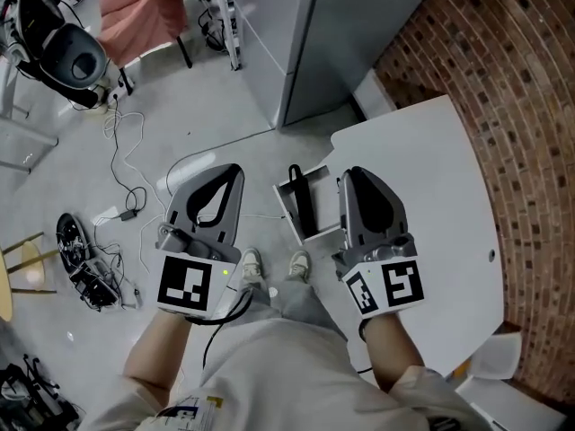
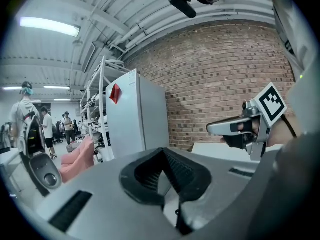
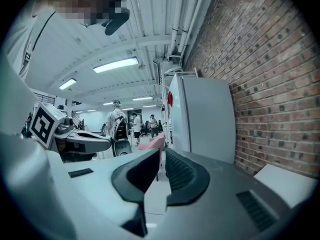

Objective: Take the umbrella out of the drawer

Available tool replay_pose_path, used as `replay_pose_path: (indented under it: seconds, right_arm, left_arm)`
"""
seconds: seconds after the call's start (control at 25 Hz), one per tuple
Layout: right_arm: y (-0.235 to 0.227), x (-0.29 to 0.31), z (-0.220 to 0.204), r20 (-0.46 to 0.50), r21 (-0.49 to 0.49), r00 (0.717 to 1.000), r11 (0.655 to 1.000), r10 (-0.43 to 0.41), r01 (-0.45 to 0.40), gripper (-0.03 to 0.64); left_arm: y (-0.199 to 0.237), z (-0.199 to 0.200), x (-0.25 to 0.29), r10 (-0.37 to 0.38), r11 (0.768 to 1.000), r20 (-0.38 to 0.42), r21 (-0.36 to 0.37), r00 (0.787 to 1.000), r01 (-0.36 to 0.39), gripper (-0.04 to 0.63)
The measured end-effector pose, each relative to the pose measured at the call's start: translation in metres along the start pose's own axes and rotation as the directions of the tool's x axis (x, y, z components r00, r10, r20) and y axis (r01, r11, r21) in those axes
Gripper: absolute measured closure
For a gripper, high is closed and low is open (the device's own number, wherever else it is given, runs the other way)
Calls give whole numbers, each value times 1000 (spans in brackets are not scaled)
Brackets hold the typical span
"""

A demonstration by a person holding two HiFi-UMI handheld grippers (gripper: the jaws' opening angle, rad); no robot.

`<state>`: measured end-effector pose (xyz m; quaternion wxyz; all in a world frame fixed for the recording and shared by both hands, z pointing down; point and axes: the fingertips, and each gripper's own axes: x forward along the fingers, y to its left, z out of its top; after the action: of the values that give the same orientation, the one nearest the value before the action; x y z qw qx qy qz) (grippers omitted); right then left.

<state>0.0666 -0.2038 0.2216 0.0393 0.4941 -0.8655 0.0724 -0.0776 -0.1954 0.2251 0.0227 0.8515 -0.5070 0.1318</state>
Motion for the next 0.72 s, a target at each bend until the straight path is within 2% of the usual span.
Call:
replay_pose_path:
  seconds: [0.04,0.12,0.16,0.44,0.72]
  right_arm:
    - [2,7,-5,1,11,1000,1000,18,-18,601]
    - [5,21,-14,3,26,999,998,53,-53,511]
    - [5,27,-20,0,25,998,998,58,-58,502]
    - [0,65,-78,-85,3,996,1000,24,-24,465]
    - [-19,102,-167,-219,17,976,1000,1,2,453]
  left_arm:
    - [3,-5,4,2,1000,-5,-5,1000,-3,589]
    - [9,-13,13,6,1000,-8,-19,1000,-6,589]
    - [12,-16,17,8,1000,-8,-26,1000,-9,589]
    - [27,-58,45,29,998,-35,-62,999,-31,589]
    - [32,-115,88,24,994,-99,-108,995,-35,589]
